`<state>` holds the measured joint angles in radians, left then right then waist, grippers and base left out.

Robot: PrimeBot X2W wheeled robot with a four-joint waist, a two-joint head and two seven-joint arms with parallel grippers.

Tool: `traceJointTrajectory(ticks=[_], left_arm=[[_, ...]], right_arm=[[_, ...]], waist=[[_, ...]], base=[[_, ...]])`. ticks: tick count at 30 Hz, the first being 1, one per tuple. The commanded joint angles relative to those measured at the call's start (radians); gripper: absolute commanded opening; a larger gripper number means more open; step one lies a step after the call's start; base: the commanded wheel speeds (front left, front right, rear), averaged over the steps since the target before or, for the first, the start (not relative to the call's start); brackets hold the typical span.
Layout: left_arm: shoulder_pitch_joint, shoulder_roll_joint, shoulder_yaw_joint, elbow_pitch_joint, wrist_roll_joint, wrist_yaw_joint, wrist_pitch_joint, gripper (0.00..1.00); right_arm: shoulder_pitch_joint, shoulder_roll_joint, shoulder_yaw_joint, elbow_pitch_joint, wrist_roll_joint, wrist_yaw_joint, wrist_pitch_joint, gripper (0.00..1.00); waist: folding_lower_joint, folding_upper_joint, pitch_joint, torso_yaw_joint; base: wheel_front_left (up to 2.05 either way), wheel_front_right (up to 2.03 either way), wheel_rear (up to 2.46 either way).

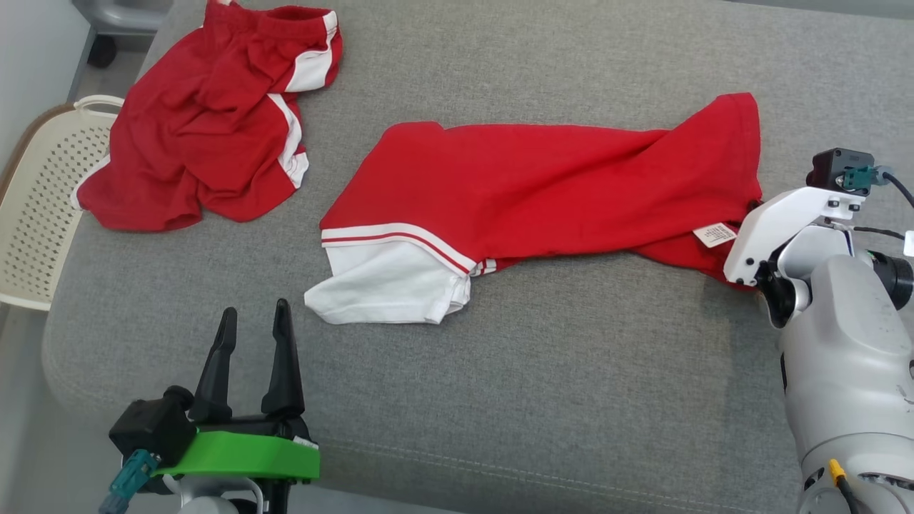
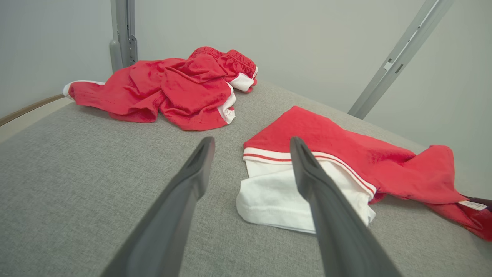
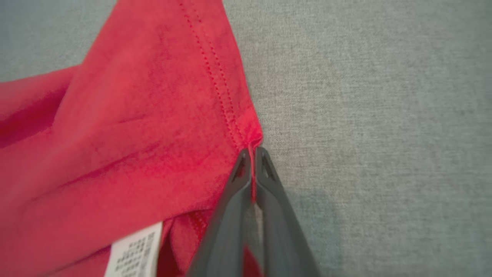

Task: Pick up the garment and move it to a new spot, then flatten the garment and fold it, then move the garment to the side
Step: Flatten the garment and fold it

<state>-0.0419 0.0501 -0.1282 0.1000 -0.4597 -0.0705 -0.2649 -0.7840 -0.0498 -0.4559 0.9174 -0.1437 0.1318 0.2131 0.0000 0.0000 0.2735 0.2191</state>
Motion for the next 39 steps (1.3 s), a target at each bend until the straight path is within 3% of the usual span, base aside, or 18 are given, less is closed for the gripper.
traceJointTrajectory(ticks=[1, 9, 20, 26, 27, 28, 29, 39], left_arm=[[-0.007, 0.001, 0.003, 0.003, -0.005, 0.000, 0.000, 1.00], [0.019, 0.001, 0.013, 0.019, -0.006, 0.004, 0.000, 1.00], [0.048, 0.001, 0.038, 0.032, 0.011, 0.004, 0.000, 1.00], [0.044, 0.001, 0.046, 0.037, 0.015, 0.000, 0.000, 1.00], [0.042, 0.001, 0.047, 0.039, 0.017, -0.001, 0.000, 1.00], [0.039, 0.001, 0.047, 0.040, 0.018, -0.002, 0.000, 1.00], [0.036, 0.001, 0.046, 0.043, 0.018, -0.002, 0.000, 1.00], [0.059, 0.001, 0.040, 0.122, 0.047, 0.025, 0.000, 1.00]], right_arm=[[0.017, -0.003, 0.007, 0.008, 0.012, -0.002, -0.007, 0.00], [0.076, -0.002, 0.117, -0.089, 0.192, -0.002, -0.010, 0.00], [0.438, -0.002, 0.134, -0.583, 0.318, -0.002, 0.221, 0.00], [0.563, -0.002, 0.135, -0.700, 0.362, -0.002, 0.284, 0.00], [0.575, -0.002, 0.135, -0.710, 0.358, -0.002, 0.282, 0.05], [0.586, -0.003, 0.136, -0.713, 0.352, -0.002, 0.276, 0.56], [0.595, -0.002, 0.129, -0.707, 0.347, -0.002, 0.273, 1.00], [0.638, -0.002, 0.133, -0.635, 0.359, -0.001, 0.134, 1.00]], waist=[[0.0000, 0.0000, -0.018, -0.016], [0.0000, 0.0000, -0.081, -0.069], [0.0000, 0.0000, -0.135, -0.144], [0.0000, 0.0000, -0.141, -0.165], [0.0000, 0.0000, -0.141, -0.167], [0.0000, 0.0000, -0.141, -0.168], [0.0000, 0.0000, -0.142, -0.169], [0.0000, 0.0000, -0.193, -0.156]], base=[[0.00, 0.00, 0.00], [0.00, 0.00, 0.00], [0.00, 0.00, 0.00], [0.00, 0.00, 0.00], [0.00, 0.00, 0.00], [0.00, 0.00, 0.00], [0.00, 0.00, 0.00], [0.00, 0.00, 0.00]])
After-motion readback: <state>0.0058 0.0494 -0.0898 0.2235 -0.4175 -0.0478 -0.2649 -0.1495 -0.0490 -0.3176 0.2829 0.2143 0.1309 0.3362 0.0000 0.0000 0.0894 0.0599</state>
